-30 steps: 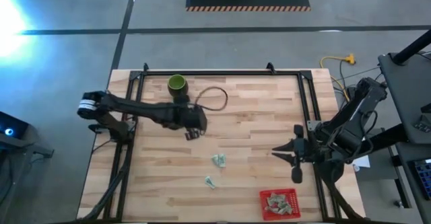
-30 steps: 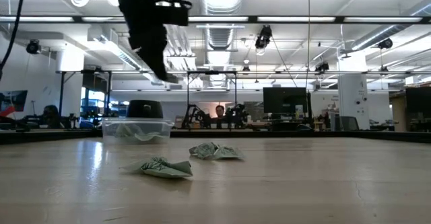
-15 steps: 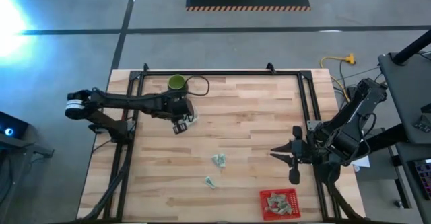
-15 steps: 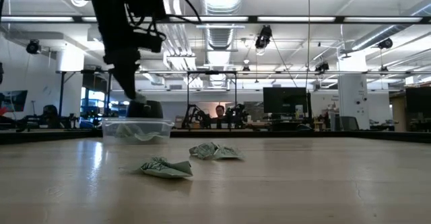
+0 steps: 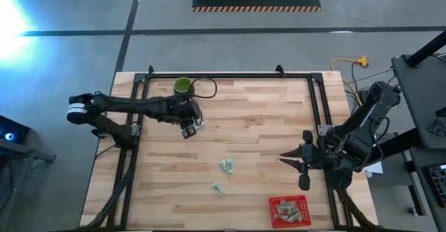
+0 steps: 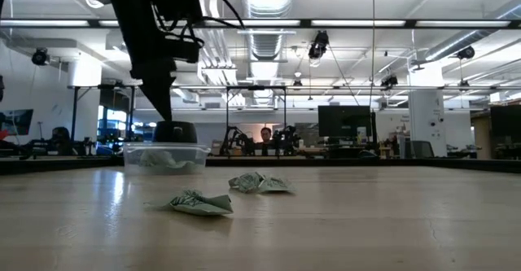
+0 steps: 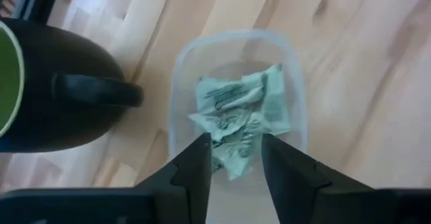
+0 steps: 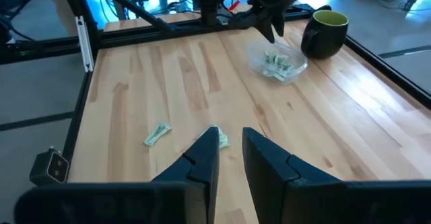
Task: Pick and place items into bin
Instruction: Put the green stevia packet into the red basket
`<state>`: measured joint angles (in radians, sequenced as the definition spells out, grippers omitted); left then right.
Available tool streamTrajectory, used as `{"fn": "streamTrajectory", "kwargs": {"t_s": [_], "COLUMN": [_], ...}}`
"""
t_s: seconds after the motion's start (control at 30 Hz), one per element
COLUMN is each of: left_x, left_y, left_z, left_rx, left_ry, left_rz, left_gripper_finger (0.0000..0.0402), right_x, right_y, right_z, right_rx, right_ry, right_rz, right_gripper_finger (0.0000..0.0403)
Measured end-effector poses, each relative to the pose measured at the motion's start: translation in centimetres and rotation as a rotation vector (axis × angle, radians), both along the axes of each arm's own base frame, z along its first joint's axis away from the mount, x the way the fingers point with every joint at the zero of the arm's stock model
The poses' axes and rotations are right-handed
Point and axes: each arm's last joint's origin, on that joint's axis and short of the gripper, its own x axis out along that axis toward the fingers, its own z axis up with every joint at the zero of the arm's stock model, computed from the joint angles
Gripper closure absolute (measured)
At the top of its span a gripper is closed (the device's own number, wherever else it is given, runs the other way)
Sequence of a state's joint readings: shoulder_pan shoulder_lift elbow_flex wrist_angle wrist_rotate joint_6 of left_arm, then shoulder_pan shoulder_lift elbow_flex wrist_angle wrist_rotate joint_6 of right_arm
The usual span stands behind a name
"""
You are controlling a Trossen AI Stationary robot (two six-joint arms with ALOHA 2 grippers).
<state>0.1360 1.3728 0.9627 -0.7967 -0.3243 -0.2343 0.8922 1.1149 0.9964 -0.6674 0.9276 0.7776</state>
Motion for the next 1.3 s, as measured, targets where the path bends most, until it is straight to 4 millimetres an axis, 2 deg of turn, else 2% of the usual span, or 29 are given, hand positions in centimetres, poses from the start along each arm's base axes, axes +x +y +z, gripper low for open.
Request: {"fn": "streamTrajectory", "kwargs": {"t_s": [0.23,0.53,0.77,0.9,1.3], "left_x": [-0.4,-1.8,-1.7,-1.3,-1.2], "left_y": [-1.3,-5.7,-8.5,-9.9,-12.8], "left_z": [2.6,5.4,5.6,5.2,4.2], "left_rx": [-0.176,-0.234,-0.251,-0.27,-0.317], "left_ry": [-0.158,-0.34,-0.408,-0.411,-0.426], "left_rz": [-0.025,-0.121,-0.132,-0.161,-0.208], "left_gripper_finger": [0.0283,0.0283,0.0283,0.0283,0.0283], "right_x": [1.3,4.3,6.9,8.4,13.3], "right_y": [-1.3,-3.8,-6.5,-7.3,-6.5], "right_z": [-0.1,-0.6,-1.9,-2.9,-8.9], "right_rx": [-0.013,-0.015,0.046,0.052,-0.022], "right_ry": [0.022,0.088,0.084,0.095,0.289], "right_rz": [-0.05,0.039,0.133,0.201,0.373], "right_gripper_finger": [0.0335,0.0281,0.0236,0.0222,0.0218]}}
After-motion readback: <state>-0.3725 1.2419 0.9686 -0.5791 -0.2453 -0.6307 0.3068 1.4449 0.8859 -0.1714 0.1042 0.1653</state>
